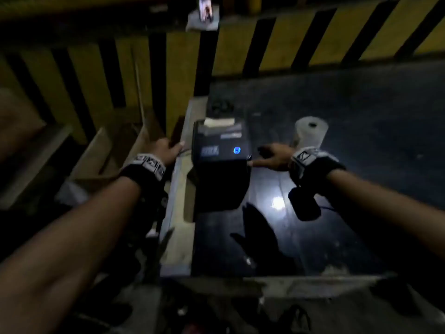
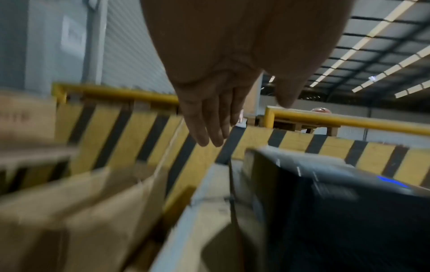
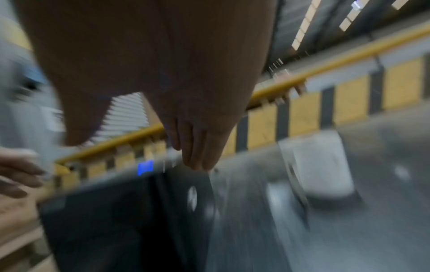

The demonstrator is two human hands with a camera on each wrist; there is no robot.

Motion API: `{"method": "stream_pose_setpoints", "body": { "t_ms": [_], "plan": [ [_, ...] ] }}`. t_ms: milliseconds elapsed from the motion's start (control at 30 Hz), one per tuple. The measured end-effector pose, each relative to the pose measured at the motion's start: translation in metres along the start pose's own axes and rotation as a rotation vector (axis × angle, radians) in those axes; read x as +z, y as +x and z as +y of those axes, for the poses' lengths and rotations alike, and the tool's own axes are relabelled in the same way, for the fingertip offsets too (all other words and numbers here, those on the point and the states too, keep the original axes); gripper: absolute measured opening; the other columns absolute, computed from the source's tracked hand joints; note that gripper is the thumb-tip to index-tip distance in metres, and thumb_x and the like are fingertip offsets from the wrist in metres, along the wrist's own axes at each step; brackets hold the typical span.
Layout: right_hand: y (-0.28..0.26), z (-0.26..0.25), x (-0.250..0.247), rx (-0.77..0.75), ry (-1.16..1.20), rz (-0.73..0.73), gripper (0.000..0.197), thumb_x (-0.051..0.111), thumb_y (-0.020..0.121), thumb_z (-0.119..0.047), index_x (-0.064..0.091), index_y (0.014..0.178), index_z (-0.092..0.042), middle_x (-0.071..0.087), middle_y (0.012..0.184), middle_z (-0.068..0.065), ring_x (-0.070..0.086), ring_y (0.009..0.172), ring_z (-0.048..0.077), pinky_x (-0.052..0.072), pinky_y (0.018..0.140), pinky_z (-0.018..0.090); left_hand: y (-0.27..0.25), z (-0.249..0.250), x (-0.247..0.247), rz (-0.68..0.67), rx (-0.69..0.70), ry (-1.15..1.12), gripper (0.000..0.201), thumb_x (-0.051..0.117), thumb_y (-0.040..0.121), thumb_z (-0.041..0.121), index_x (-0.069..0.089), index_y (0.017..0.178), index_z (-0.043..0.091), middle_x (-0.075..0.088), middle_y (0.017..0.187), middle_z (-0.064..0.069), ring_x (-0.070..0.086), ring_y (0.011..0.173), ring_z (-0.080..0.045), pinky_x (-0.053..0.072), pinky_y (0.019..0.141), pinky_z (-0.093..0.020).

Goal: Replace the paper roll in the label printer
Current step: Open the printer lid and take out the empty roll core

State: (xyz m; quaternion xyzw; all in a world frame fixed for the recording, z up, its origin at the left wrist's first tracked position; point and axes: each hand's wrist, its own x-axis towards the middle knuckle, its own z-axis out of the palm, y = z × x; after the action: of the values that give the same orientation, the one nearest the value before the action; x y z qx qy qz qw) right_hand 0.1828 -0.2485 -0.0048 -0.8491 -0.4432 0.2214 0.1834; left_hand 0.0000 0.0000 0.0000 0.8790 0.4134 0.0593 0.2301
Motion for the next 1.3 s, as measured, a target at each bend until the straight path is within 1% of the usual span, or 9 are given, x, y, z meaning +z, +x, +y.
{"method": "stream_pose_setpoints", "body": {
  "t_ms": [100,200,333,500,600,767,1033,1167,1300],
  "plan": [
    [-0.001,-0.005,0.024,0.038,0.25,-0.138,0.068,0.068,0.076,-0.046,0.044,0.134,-0.019,0.052,0.13,0.001,0.046,0.125,0.018,0.035,0.102,0.026,-0.005,-0.021,0.015,-0.042,0.018,-0.138,0.074,0.04,0.074,0.068,0.063,0.094,0.001,0.066,0.107,-0.029,0.061,0.1,-0.042,0.049,0.089,-0.047],
    [0.002,-0.001,0.051,0.108,0.368,-0.105,0.081,0.073,0.075,-0.035,0.031,0.141,-0.019,0.042,0.145,0.009,0.039,0.135,0.024,0.031,0.105,0.026,-0.025,-0.029,0.032,-0.159,-0.021,-0.247,0.091,0.042,0.068,0.08,0.058,0.116,0.004,0.062,0.123,-0.02,0.058,0.113,-0.035,0.045,0.099,-0.041],
    [0.018,0.0,0.062,0.158,0.401,0.007,0.092,0.075,0.061,-0.052,0.037,0.137,-0.016,0.048,0.141,0.009,0.046,0.13,0.025,0.037,0.11,0.041,-0.022,-0.024,0.045,-0.28,0.019,-0.325,0.099,0.059,0.069,0.069,0.027,0.143,0.012,0.04,0.149,-0.011,0.043,0.133,-0.028,0.037,0.109,-0.041],
    [0.03,0.0,0.064,0.166,0.388,0.064,0.079,0.074,0.068,-0.046,0.042,0.133,-0.017,0.055,0.135,0.006,0.051,0.125,0.022,0.039,0.108,0.039,-0.005,-0.006,0.048,-0.282,0.114,-0.448,0.085,0.076,0.066,0.048,0.039,0.137,0.019,0.053,0.136,-0.003,0.052,0.122,-0.021,0.041,0.099,-0.031],
    [0.039,0.008,0.065,0.175,0.387,0.08,0.091,0.071,0.053,-0.064,0.046,0.13,-0.022,0.059,0.131,0.003,0.054,0.122,0.02,0.041,0.107,0.04,0.004,0.0,0.048,-0.281,0.127,-0.453,0.074,0.076,0.07,0.04,0.045,0.133,0.017,0.057,0.125,0.0,0.052,0.11,-0.014,0.041,0.093,-0.028],
    [0.047,0.01,0.061,0.118,0.407,0.088,0.068,0.074,0.07,-0.042,0.05,0.129,-0.018,0.062,0.125,-0.002,0.056,0.116,0.013,0.041,0.098,0.026,0.016,-0.008,0.052,-0.297,0.086,-0.407,0.068,0.075,0.067,0.047,0.056,0.126,0.019,0.064,0.125,-0.004,0.059,0.115,-0.021,0.045,0.1,-0.034],
    [0.064,0.036,0.07,0.075,0.44,0.083,0.097,0.071,0.046,-0.07,0.047,0.127,-0.021,0.062,0.127,-0.001,0.057,0.118,0.014,0.044,0.104,0.041,0.011,-0.005,0.055,-0.275,0.087,-0.31,0.071,0.076,0.065,0.049,0.053,0.127,0.023,0.063,0.127,-0.002,0.057,0.115,-0.02,0.042,0.089,-0.026],
    [0.059,0.03,0.064,0.083,0.322,0.078,0.073,0.073,0.067,-0.051,0.046,0.127,-0.018,0.062,0.127,0.002,0.057,0.117,0.018,0.044,0.1,0.034,0.013,-0.01,0.055,-0.287,0.114,-0.276,0.083,0.072,0.062,0.059,0.046,0.132,0.023,0.061,0.131,-0.003,0.056,0.119,-0.021,0.045,0.098,-0.031],
    [0.058,0.025,0.053,0.054,0.225,0.039,0.069,0.066,0.072,-0.054,0.047,0.127,-0.018,0.063,0.125,0.003,0.058,0.117,0.019,0.046,0.099,0.037,0.017,-0.01,0.048,-0.3,0.171,-0.227,0.081,0.069,0.064,0.062,0.048,0.131,0.022,0.061,0.129,-0.002,0.057,0.118,-0.021,0.045,0.098,-0.03]
  ]
}}
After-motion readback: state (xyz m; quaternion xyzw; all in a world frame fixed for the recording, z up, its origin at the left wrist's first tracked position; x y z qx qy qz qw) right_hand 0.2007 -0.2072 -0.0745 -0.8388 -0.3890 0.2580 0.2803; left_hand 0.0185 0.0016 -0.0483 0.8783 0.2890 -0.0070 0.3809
